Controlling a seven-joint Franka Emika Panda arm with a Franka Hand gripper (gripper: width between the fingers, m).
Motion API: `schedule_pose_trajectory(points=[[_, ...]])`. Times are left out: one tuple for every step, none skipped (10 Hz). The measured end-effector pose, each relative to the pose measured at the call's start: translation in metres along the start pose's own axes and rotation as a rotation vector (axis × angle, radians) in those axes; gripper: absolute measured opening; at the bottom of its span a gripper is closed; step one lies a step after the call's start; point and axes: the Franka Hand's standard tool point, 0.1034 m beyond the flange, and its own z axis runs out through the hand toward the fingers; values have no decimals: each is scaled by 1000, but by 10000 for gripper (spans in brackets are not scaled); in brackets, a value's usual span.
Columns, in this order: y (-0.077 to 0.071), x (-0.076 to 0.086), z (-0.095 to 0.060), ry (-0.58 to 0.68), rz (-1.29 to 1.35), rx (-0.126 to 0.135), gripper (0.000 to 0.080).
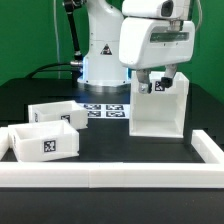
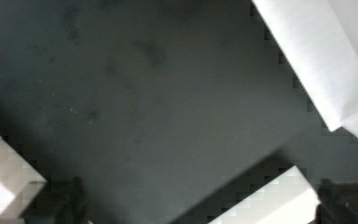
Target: Assemble drawer
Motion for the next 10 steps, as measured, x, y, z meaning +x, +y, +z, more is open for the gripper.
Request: schedule_pose_trajectory(points=[[0, 0, 0, 0, 0, 0, 650], [0, 0, 0, 0, 0, 0, 650], [0, 0, 0, 0, 1, 1, 650], [0, 0, 0, 0, 1, 1, 650], [0, 0, -1, 0, 1, 1, 650], [0, 0, -15, -41, 18, 32, 650], [-4, 2, -26, -58, 111, 47, 650], [-10, 2, -33, -78, 152, 55, 650], [-17, 2, -40, -109, 278, 65, 650], [-16, 3, -40, -107, 345, 59, 650]])
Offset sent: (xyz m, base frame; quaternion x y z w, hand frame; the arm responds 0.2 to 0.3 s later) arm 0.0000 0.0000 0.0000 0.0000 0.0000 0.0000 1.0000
